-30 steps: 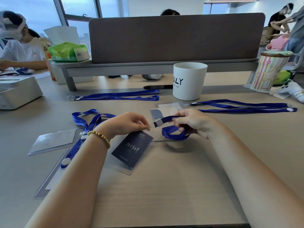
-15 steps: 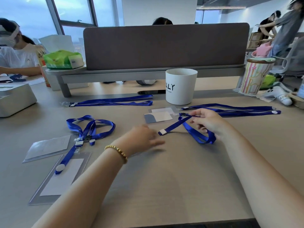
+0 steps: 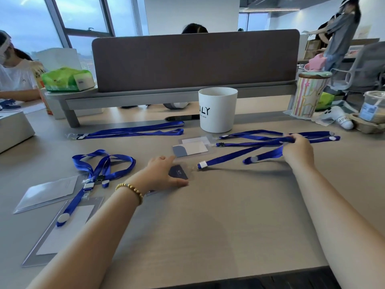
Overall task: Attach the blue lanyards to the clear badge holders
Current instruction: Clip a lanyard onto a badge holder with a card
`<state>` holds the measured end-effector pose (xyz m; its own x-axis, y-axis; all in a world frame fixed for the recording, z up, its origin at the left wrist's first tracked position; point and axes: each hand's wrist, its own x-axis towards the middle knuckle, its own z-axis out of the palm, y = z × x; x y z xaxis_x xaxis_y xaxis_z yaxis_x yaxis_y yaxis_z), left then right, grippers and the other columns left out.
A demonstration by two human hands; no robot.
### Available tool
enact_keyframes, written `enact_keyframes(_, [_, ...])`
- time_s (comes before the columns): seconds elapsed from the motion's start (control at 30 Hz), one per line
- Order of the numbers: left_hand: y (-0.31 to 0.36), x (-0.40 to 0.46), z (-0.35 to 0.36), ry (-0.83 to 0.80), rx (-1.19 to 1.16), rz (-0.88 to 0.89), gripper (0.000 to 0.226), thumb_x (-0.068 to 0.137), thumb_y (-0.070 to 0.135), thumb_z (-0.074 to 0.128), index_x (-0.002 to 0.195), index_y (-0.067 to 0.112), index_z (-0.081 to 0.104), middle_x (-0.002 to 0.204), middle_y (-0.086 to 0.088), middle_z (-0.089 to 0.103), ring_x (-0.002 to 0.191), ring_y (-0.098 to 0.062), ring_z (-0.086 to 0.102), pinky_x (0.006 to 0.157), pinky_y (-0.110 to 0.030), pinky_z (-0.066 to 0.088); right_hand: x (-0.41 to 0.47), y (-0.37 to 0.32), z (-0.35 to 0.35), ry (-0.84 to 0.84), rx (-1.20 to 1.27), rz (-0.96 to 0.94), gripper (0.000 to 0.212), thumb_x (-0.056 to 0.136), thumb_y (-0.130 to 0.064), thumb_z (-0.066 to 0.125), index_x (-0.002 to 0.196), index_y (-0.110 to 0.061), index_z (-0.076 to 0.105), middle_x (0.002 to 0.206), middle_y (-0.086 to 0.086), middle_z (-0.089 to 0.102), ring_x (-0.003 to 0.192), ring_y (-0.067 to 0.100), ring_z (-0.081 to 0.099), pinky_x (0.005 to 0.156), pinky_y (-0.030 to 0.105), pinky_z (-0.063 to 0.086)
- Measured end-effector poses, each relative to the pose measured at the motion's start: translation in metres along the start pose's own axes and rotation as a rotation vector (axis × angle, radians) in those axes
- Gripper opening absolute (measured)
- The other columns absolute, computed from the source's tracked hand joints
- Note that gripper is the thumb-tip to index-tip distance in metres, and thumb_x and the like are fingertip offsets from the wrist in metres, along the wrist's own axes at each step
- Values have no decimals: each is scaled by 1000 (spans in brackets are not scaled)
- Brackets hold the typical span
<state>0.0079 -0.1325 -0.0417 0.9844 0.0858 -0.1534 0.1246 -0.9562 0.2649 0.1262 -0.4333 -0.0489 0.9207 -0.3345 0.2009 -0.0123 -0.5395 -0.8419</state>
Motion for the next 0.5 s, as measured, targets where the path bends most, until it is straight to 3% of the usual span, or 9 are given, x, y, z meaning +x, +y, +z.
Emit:
enact_keyframes(0.1, [7, -1, 0, 25, 53, 81, 50, 86, 40, 57, 130, 20, 44, 125, -4, 52, 106, -15, 50, 94, -27, 43, 3, 2, -12, 63, -155, -4, 38, 99, -27, 33, 125, -6, 52, 123, 19, 55, 113, 39, 51, 85, 40, 40])
enact_keyframes(0.17, [17, -5, 3, 1, 123, 165, 36, 92, 30, 51, 126, 18, 48, 122, -4, 56, 103, -14, 53, 92, -25, 42, 7, 5, -14, 51, -102, 27, 45, 101, -37, 26, 116, -5, 54, 108, 19, 61, 101, 41, 57, 83, 42, 45])
enact_keyframes(0.23, [29, -8, 3, -72, 168, 222, 40, 92, 23, 49, 131, 16, 42, 124, -6, 53, 105, -17, 52, 92, -27, 41, 14, 12, -11, 27, 85, 76, 43, 100, -41, 26, 111, -9, 53, 89, 9, 62, 72, 34, 63, 60, 38, 55])
enact_keyframes(0.3, [41, -8, 1, -141, 220, 269, 53, 91, 19, 51, 140, 16, 31, 128, -7, 49, 106, -19, 49, 93, -28, 40, 22, 19, -8, 53, 282, 123, 32, 99, -33, 32, 114, -14, 53, 102, 6, 62, 73, 29, 64, 49, 26, 54])
enact_keyframes(0.33, [46, -7, 0, -161, 254, 283, 58, 90, 17, 51, 143, 16, 25, 131, -8, 47, 109, -20, 49, 94, -29, 40, 24, 21, -7, 75, 367, 134, 28, 98, -27, 34, 115, -16, 54, 113, 6, 60, 83, 27, 63, 55, 22, 54])
enact_keyframes(0.4, [54, -3, 2, -160, 273, 310, 57, 91, 17, 49, 143, 16, 26, 130, -8, 47, 113, -22, 49, 91, -27, 39, 26, 21, -10, 110, 421, 96, 27, 98, -15, 35, 114, -13, 57, 114, 6, 58, 96, 20, 54, 74, 23, 46])
enact_keyframes(0.5, [58, 4, 14, -51, 178, 341, 41, 95, 25, 43, 135, 18, 43, 133, -4, 45, 118, -21, 47, 97, -26, 36, 30, 19, -16, 131, 379, -33, 34, 95, -7, 30, 116, -11, 57, 112, 7, 57, 101, 22, 54, 80, 25, 39])
